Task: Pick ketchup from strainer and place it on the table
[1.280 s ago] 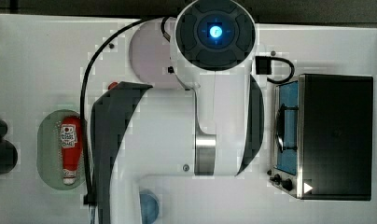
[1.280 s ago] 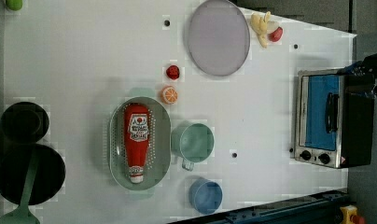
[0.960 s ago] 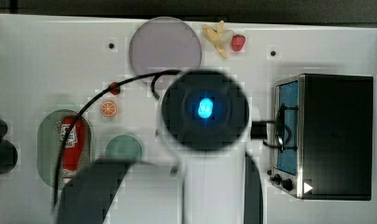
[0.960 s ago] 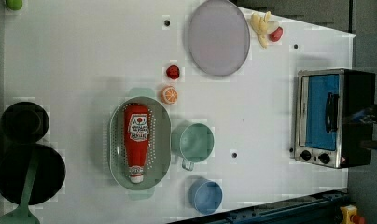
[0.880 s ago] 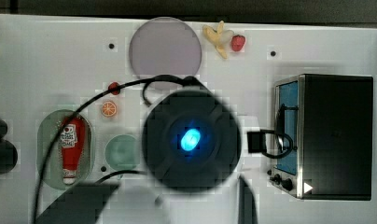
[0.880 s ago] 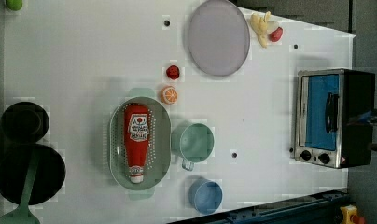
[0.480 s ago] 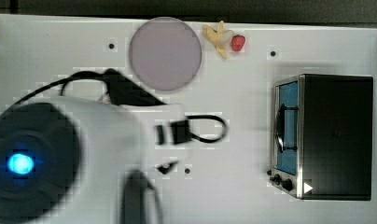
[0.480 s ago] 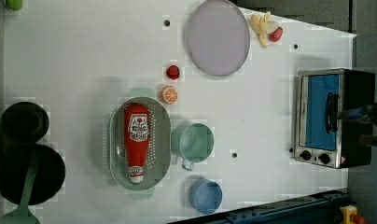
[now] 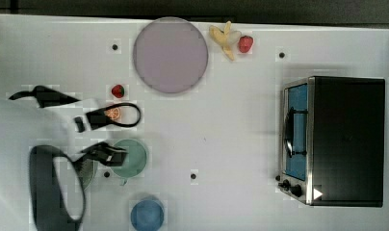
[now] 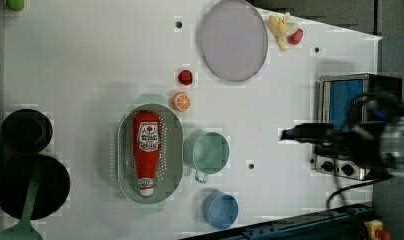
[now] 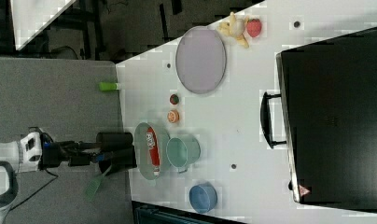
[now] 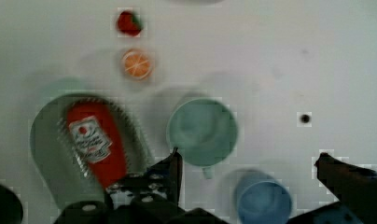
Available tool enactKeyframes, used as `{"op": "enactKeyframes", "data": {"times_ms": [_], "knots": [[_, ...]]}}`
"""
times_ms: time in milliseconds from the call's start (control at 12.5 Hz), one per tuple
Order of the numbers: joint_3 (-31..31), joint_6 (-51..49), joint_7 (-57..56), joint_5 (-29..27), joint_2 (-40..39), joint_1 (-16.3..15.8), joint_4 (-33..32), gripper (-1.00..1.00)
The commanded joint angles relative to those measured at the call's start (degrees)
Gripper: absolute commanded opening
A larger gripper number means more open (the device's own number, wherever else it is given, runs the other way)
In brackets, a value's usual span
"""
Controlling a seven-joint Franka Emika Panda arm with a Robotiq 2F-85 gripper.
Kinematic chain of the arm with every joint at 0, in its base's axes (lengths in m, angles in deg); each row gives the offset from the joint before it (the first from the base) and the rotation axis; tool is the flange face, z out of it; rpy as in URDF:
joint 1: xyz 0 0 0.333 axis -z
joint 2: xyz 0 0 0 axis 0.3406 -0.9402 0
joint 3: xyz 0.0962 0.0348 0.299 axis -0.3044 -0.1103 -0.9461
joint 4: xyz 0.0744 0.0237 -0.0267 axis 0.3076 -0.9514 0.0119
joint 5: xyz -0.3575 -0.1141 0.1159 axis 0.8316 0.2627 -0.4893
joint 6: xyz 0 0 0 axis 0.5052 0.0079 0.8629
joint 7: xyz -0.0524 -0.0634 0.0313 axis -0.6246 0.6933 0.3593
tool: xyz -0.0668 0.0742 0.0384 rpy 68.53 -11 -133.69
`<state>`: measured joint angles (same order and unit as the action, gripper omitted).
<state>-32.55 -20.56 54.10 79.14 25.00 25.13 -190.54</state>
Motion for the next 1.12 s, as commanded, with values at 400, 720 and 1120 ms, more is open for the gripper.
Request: {"op": "enactKeyframes", "data": {"times_ms": [400,720,1120], "knots": [[-11.70,12.54,2.81,0.18,-7.32,-1.20,-4.50,1.00],[-13.94,27.44,2.84,2.09,-12.89,-1.66,-10.88,1.00],[-13.97,42.57,4.61,7.50,-20.47,-2.18,-17.00,1.00]]}}
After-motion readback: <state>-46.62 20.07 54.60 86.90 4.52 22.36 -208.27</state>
